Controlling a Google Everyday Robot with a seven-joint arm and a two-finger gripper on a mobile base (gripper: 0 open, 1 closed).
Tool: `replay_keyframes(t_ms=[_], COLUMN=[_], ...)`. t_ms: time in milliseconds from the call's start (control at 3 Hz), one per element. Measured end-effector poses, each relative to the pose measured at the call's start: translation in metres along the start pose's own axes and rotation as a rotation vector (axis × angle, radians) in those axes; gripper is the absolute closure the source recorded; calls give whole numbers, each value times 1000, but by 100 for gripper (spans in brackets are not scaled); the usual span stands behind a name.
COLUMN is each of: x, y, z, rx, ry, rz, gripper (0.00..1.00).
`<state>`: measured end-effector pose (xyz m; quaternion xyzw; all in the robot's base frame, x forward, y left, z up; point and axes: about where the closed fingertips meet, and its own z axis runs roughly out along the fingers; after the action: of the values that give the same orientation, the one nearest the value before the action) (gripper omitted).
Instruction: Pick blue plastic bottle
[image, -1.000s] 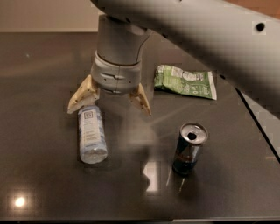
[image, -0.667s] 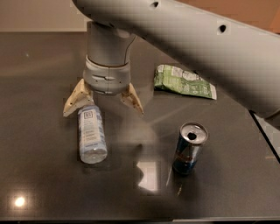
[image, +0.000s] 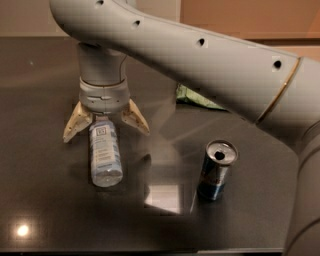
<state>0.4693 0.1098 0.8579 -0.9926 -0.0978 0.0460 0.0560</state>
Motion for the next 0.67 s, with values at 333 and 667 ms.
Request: replay_keyframes(t_ms=[333, 667], x=[-2, -7], y=[-13, -22], z=[10, 15], rx=[-62, -112], ry=[4, 7], rz=[-11, -17], gripper=[0, 18])
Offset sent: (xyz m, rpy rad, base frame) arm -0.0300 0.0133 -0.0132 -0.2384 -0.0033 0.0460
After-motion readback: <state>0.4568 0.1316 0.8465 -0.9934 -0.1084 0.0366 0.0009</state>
